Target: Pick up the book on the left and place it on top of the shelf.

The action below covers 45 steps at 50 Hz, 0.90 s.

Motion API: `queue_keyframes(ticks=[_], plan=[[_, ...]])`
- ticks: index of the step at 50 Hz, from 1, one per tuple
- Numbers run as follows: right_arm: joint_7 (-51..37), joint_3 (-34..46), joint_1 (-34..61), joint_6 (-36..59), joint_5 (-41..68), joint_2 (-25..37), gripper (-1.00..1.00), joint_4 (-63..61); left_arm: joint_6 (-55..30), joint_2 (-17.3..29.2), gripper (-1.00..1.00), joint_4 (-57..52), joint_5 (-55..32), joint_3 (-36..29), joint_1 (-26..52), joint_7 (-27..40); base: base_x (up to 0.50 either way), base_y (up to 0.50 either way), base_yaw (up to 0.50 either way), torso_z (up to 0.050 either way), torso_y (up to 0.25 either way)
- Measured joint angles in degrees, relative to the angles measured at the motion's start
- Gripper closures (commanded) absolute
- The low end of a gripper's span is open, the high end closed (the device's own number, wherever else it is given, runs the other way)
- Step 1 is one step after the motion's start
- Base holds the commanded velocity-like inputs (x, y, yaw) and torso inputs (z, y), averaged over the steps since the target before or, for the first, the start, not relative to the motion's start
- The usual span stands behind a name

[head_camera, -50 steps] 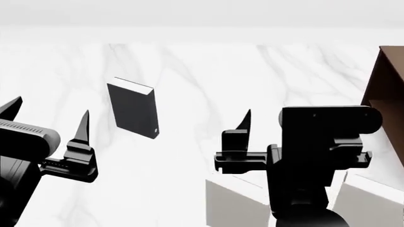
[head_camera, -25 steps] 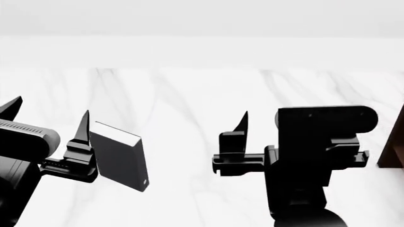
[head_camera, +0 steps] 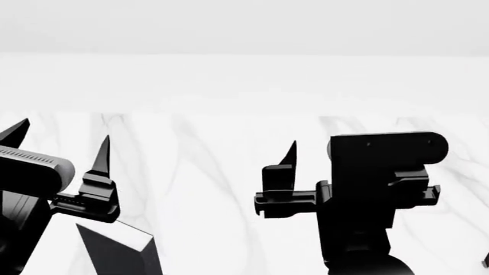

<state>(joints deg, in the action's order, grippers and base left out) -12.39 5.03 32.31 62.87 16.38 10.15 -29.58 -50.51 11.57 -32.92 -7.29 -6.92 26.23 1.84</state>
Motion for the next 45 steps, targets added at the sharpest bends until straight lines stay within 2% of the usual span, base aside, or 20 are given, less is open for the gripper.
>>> queue_keyframes(ticks=[12, 22, 34, 45], plan=[[1.6, 3.5, 1.7, 3.9, 1.0, 1.5, -1.0, 1.8, 0.1, 0.3, -1.0, 0.0, -0.4, -0.1, -0.1, 0.3, 0.0, 0.0, 0.0, 0.0, 0.0], [9.4, 9.8, 6.5, 6.1, 4.2, 4.2, -1.0, 9.0, -0.1, 0.6, -1.0, -0.5, -0.8, 0.0, -0.2, 0.6, 0.0, 0.0, 0.0, 0.0, 0.0], [19.8, 18.6, 11.6, 2.4, 5.8, 6.2, -1.0, 19.8, -0.1, 0.9, -1.0, -0.5, -1.3, 0.0, -0.2, 0.9, 0.0, 0.0, 0.0, 0.0, 0.0], [25.4, 25.9, 13.7, -2.0, 5.3, 4.8, -1.0, 27.9, 0.0, 1.2, -1.0, -0.4, -1.7, 0.1, -0.2, 1.1, 0.0, 0.0, 0.0, 0.0, 0.0]])
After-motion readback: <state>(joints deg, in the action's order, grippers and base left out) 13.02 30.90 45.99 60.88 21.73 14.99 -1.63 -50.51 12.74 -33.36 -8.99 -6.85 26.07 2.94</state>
